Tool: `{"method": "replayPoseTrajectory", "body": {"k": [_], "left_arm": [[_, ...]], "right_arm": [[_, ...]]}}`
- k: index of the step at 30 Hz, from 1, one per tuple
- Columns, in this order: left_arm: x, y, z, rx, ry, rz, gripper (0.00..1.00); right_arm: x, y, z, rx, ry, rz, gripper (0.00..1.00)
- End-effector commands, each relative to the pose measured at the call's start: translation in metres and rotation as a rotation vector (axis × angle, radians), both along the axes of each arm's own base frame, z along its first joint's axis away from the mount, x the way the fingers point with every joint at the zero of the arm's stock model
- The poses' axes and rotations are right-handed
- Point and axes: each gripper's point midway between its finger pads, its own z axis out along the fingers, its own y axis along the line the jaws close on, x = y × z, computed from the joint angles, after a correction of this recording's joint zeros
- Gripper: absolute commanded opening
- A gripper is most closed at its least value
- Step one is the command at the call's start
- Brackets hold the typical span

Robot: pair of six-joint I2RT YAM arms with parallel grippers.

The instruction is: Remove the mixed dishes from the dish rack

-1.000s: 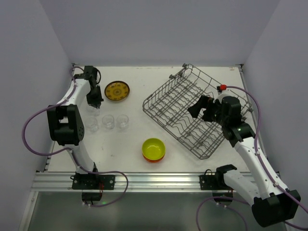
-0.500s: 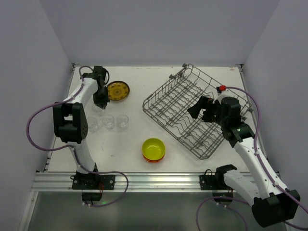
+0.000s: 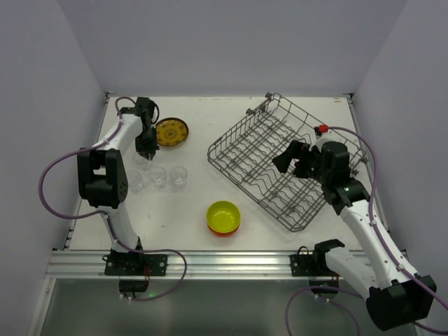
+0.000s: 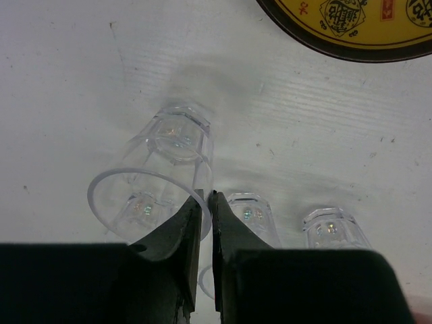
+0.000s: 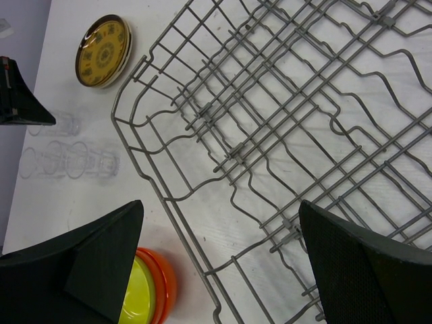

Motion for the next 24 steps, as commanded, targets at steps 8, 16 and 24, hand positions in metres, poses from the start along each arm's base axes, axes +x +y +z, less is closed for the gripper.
{"method": "replayPoseTrajectory", "body": {"k": [8, 16, 24], "left_arm": [[-0.001, 0.0, 0.007, -0.007, -0.009, -0.029, 0.24], [0.009, 0.004, 0.047, 0.013, -0.123, 0.002, 0.48], [0.007, 0.0, 0.197, -0.012, -0.651, 0.038, 1.0]], "right_arm": [[0.001, 0.003, 0.008, 0.005, -0.049, 0.021, 0.99], [0.001, 0.001, 0.009, 0.001, -0.056, 0.015, 0.99], [-0.003, -0.014, 0.021, -0.049, -0.097, -0.037, 0.99]]}}
